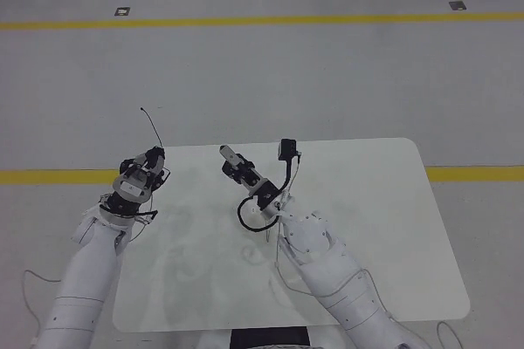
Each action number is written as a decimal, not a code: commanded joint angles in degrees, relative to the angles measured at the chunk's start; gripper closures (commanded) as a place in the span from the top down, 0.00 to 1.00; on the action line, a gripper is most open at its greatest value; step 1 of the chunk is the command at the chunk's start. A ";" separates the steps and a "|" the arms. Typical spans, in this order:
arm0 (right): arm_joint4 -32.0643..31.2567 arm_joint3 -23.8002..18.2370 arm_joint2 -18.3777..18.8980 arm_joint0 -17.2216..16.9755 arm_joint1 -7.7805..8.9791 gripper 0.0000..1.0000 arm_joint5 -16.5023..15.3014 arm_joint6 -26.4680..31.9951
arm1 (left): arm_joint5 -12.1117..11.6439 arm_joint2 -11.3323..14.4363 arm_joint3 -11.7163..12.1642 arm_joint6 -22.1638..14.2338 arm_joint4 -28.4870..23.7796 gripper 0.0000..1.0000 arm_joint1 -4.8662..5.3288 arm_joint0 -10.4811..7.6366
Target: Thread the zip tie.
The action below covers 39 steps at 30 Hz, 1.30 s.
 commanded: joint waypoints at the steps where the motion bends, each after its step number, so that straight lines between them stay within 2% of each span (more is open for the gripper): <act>1: 4.79 0.38 -0.16 0.47 -0.15 1.00 1.66 1.65 | 0.99 0.08 -0.24 0.06 -1.03 0.00 -0.04 0.32; 5: 12.20 1.73 -0.83 1.34 -0.67 1.00 3.26 2.89 | 2.58 0.40 -0.82 0.57 -2.75 0.00 -0.13 0.78; 8: 18.42 2.55 -1.19 1.93 -1.13 1.00 4.78 3.37 | 2.14 0.39 -1.21 0.54 -1.50 0.00 -0.07 0.77; 17: 18.42 2.55 -1.19 1.93 -1.13 1.00 4.78 3.37 | 2.14 0.39 -1.21 0.54 -1.50 0.00 -0.07 0.77; 21: 29.18 1.82 -1.90 1.26 -1.76 1.00 5.76 5.95 | 2.03 0.42 -1.26 0.86 -1.58 0.00 -0.09 0.77; 26: 41.50 3.33 -2.29 2.44 -2.65 1.00 6.96 8.98 | 2.05 1.05 -2.33 3.51 -5.26 0.00 -0.49 1.37; 32: 51.50 5.01 -3.24 3.52 -3.60 1.00 10.03 9.87 | 2.23 1.07 -3.16 4.73 -7.59 0.00 -0.72 2.05; 39: 52.37 5.25 -3.28 3.82 -3.72 1.00 9.98 9.95 | 1.95 1.00 -3.40 4.61 -7.08 0.00 -0.71 2.10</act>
